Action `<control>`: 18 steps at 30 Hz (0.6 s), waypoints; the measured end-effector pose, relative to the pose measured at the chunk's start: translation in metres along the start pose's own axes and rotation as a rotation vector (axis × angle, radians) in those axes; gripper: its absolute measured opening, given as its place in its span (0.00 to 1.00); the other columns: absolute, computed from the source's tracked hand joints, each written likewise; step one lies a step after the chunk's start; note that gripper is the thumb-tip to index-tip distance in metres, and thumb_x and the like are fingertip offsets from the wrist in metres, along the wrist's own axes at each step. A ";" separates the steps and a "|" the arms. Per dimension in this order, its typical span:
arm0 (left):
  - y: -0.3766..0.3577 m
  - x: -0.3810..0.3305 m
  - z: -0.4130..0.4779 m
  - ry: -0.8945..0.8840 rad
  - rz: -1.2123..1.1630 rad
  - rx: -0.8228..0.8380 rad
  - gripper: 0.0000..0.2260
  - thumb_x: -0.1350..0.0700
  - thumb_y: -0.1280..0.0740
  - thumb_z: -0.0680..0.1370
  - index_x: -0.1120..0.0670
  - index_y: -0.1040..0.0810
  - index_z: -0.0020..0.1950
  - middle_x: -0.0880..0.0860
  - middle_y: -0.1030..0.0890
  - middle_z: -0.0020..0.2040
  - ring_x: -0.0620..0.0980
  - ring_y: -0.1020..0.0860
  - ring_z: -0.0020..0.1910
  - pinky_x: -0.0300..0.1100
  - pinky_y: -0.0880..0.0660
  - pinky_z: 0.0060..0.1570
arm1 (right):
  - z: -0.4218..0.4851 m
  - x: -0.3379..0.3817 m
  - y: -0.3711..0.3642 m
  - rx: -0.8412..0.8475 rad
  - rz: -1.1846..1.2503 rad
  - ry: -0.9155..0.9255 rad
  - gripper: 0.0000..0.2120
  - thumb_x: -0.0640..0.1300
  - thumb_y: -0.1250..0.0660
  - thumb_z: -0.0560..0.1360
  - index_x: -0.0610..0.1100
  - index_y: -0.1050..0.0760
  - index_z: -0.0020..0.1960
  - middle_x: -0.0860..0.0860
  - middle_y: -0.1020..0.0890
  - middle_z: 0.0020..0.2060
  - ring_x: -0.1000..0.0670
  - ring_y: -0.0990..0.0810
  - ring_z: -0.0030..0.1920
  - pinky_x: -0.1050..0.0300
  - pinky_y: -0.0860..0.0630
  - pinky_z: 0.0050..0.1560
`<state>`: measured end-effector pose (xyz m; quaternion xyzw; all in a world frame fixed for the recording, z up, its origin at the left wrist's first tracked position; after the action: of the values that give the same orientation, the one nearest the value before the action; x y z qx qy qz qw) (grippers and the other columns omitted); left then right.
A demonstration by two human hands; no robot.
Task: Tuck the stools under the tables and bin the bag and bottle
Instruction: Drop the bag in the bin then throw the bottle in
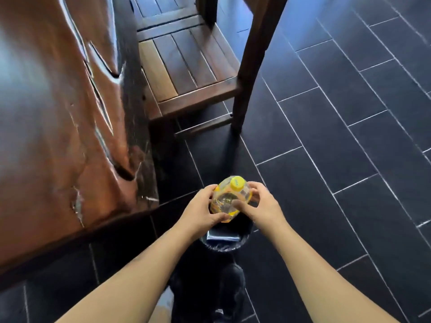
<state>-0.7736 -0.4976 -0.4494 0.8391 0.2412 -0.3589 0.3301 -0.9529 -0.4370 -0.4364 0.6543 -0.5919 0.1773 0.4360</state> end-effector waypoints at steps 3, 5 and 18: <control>-0.017 0.040 0.020 0.051 -0.013 0.016 0.33 0.57 0.21 0.69 0.47 0.29 0.70 0.44 0.23 0.61 0.31 0.26 0.52 0.19 0.33 0.44 | 0.025 -0.040 -0.026 0.009 -0.004 -0.032 0.24 0.51 0.22 0.70 0.57 0.29 0.61 0.60 0.19 0.51 0.58 0.21 0.54 0.60 0.27 0.53; -0.028 0.065 0.029 0.078 -0.010 0.025 0.32 0.58 0.21 0.69 0.46 0.29 0.69 0.44 0.22 0.60 0.30 0.26 0.50 0.19 0.33 0.43 | 0.035 -0.062 -0.041 0.007 0.002 -0.053 0.25 0.50 0.22 0.70 0.56 0.30 0.61 0.61 0.20 0.51 0.58 0.21 0.54 0.60 0.28 0.53; -0.090 0.155 0.082 0.142 0.021 0.044 0.25 0.50 0.22 0.69 0.40 0.30 0.60 0.40 0.21 0.54 0.37 0.22 0.53 0.36 0.25 0.52 | 0.087 -0.156 -0.089 -0.034 -0.092 -0.119 0.32 0.51 0.22 0.69 0.54 0.31 0.69 0.55 0.24 0.60 0.52 0.24 0.59 0.53 0.26 0.61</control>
<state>-0.7706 -0.4709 -0.6444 0.8719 0.2472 -0.3002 0.2977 -0.9315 -0.4158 -0.6340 0.6829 -0.5888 0.1077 0.4187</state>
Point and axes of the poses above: each hand's wrist, its own z-axis towards the middle knuckle, its own y-axis out of the back of the hand, x = y × z, the point moved 2 cm from there along z, towards the middle knuckle
